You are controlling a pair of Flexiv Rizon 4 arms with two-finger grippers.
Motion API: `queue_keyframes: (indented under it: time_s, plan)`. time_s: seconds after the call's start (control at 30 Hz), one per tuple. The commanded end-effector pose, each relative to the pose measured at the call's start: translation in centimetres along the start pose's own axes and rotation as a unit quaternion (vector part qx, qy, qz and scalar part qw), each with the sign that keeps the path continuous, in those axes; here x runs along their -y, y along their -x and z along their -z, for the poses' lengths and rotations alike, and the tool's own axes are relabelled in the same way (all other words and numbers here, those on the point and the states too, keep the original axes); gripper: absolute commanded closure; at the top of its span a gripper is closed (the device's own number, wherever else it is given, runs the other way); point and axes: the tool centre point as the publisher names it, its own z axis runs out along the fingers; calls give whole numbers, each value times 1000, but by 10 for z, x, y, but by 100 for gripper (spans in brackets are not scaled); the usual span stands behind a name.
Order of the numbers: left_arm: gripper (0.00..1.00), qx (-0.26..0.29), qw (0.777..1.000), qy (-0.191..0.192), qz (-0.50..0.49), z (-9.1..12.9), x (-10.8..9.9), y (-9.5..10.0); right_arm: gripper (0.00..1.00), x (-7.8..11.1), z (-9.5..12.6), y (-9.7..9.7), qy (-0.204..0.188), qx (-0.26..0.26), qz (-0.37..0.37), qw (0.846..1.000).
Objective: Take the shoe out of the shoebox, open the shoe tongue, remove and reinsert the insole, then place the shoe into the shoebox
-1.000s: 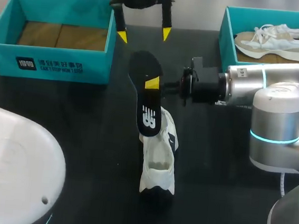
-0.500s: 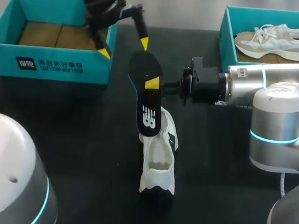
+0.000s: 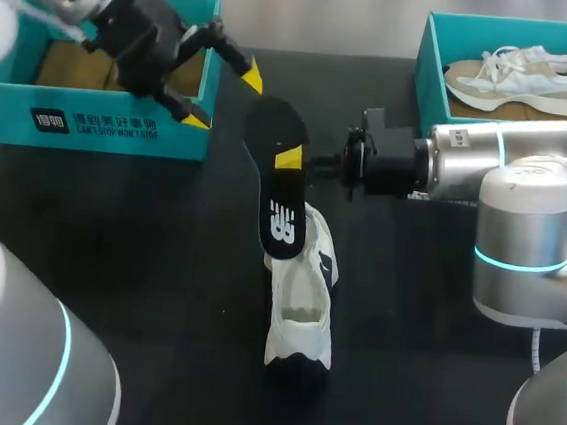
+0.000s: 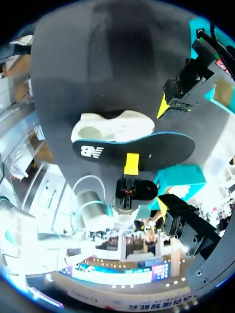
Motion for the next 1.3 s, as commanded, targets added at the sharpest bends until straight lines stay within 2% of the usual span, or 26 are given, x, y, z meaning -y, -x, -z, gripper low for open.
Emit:
queue_keyframes:
  time_s: [0.03,0.23,0.4,0.67,0.97,1.13,1.3]
  plan:
    - [0,259,966,22,-1,-1,7,-8,100,1,-2,0,1,2,0,1000]
    - [0,267,963,32,-9,-7,3,-10,100,1,-2,0,1,2,0,1000]
    - [0,329,944,23,21,-6,-5,-15,100,1,-2,0,1,2,0,1000]
    - [0,410,912,6,4,-4,2,-27,100,1,-2,0,1,2,0,1000]
    - [0,404,915,4,-3,0,2,-27,100,1,-2,0,1,2,0,1000]
    - [0,354,934,40,-12,-10,7,-25,100,1,-2,0,1,2,0,1000]
    - [0,337,940,49,-1,-21,6,-33,100,1,-2,0,1,2,0,1000]
